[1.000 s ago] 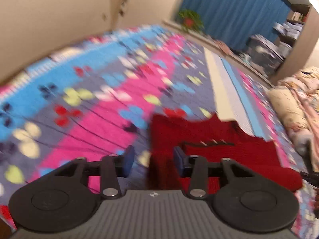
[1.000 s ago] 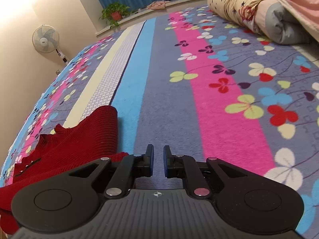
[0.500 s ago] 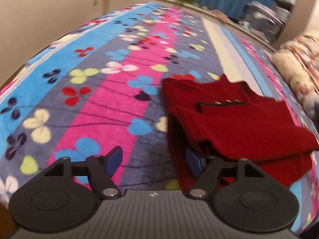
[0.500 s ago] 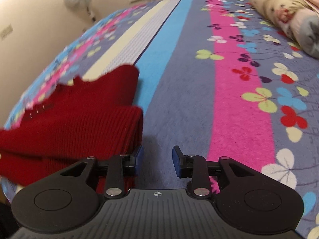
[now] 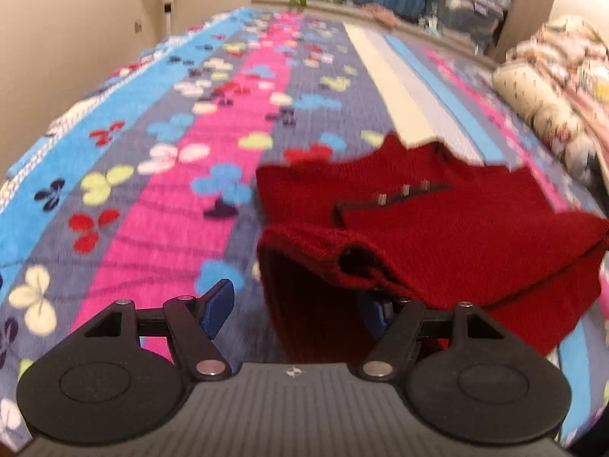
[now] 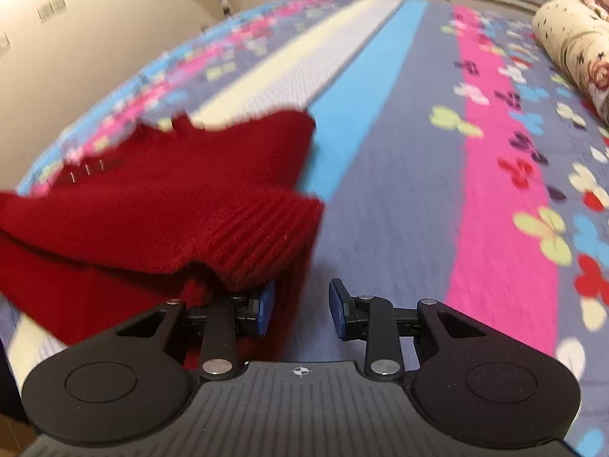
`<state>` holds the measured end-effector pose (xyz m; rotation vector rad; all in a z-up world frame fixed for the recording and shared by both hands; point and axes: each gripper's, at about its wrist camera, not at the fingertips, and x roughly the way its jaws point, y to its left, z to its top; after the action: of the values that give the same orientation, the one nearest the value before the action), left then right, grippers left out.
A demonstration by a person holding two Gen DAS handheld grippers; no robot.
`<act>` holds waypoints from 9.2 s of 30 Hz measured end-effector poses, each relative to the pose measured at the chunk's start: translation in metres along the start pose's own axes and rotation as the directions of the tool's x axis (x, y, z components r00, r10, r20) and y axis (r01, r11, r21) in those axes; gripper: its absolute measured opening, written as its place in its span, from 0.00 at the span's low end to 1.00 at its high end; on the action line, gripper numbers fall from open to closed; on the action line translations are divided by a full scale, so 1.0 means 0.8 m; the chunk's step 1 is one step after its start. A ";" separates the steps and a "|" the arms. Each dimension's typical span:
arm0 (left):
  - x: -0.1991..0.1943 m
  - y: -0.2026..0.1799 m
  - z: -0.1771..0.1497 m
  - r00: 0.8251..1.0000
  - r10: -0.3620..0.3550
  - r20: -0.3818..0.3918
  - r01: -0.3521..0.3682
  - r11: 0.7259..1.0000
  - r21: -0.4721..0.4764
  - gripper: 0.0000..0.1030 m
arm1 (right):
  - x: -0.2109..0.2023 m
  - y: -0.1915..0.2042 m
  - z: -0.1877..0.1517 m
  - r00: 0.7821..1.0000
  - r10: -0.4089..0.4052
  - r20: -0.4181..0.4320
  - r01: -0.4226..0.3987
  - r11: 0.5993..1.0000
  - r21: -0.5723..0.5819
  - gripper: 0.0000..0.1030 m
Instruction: Fold small clothes
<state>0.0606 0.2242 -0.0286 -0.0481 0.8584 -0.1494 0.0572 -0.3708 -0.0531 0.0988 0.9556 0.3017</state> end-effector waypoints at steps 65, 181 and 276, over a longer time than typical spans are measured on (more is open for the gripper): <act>0.052 0.032 0.046 1.000 0.003 -0.026 -0.008 0.978 -0.206 0.54 | 0.079 -0.007 0.067 0.985 -0.124 0.120 0.085 0.953 0.289 0.38; -0.025 -0.119 -0.031 0.937 0.344 0.061 -0.215 0.706 -0.675 0.17 | -0.058 0.053 0.018 0.948 -0.220 0.231 0.225 0.974 0.005 0.45; 0.072 -0.238 0.064 0.954 -0.296 0.041 0.296 0.955 0.001 0.85 | 0.031 0.014 -0.005 0.995 -0.030 -0.098 0.055 0.965 0.256 0.78</act>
<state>0.1153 0.0263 -0.0188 -0.1846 0.8075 -0.4269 0.0652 -0.3526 -0.0724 0.3050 1.0860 0.1410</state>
